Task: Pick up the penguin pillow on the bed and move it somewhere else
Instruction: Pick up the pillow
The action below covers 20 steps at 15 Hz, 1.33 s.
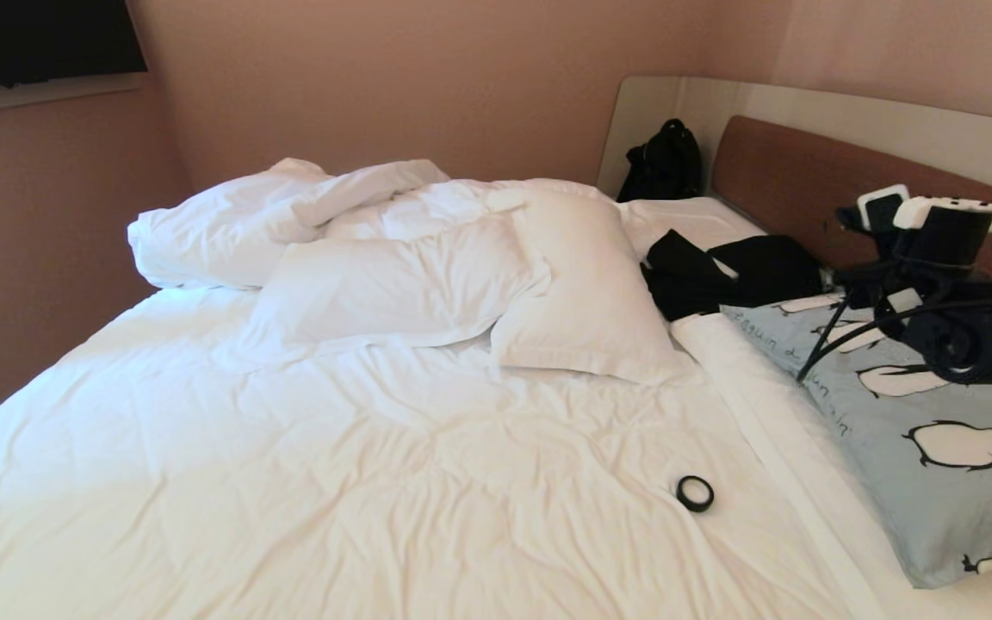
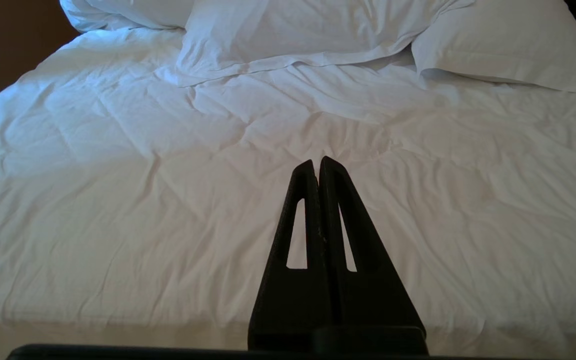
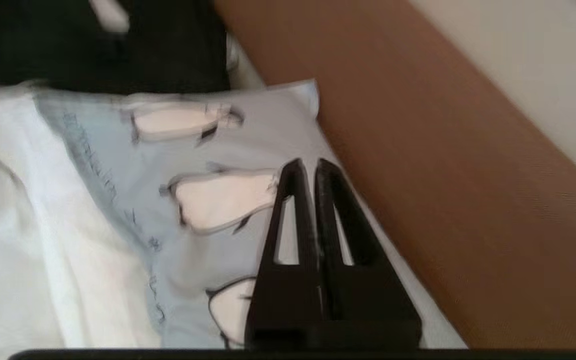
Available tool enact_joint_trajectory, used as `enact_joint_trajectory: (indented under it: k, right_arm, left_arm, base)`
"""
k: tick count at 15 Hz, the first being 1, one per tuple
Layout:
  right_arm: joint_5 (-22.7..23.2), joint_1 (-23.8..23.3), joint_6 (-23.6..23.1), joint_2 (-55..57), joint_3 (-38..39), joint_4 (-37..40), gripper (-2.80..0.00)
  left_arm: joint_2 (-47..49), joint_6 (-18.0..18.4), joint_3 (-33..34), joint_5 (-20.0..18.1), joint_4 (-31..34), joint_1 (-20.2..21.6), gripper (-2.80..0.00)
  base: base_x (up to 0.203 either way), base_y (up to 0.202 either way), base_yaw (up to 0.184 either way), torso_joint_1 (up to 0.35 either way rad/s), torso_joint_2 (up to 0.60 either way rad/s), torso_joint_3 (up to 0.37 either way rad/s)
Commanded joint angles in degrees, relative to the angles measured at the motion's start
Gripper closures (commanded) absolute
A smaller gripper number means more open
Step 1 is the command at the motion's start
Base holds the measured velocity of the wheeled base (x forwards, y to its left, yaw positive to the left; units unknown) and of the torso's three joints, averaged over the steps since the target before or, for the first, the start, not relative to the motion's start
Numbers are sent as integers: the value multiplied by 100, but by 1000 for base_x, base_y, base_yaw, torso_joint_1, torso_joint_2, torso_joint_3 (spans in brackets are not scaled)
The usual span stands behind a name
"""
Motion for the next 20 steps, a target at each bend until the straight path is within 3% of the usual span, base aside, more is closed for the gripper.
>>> enact_joint_trajectory:
  k: [1, 4, 12, 16, 20]
  right_arm:
    - [-19, -86, 683, -938, 181, 82, 0]
    - [-25, -192, 1110, -2056, 744, 283, 0]
    - [-4, -277, 1427, -5283, 2818, 618, 0]
    - [195, -256, 1446, -7102, 3126, 1859, 0]
    - [928, -132, 1743, -8676, 3153, 3728, 0]
  left_arm:
    - [-2, -4, 9, 3, -1, -1, 0]
    - [-2, -4, 9, 3, -1, -1, 0]
    - [-2, -4, 9, 3, -1, -1, 0]
    - [-2, -4, 9, 3, -1, -1, 0]
    - [-2, -4, 9, 3, -1, -1, 0]
  base:
    - [0, 0, 0, 0, 0, 0]
    - [0, 0, 0, 0, 0, 0]
    - [0, 0, 0, 0, 0, 0]
    - [0, 0, 0, 0, 0, 0]
    - [0, 0, 0, 0, 0, 0]
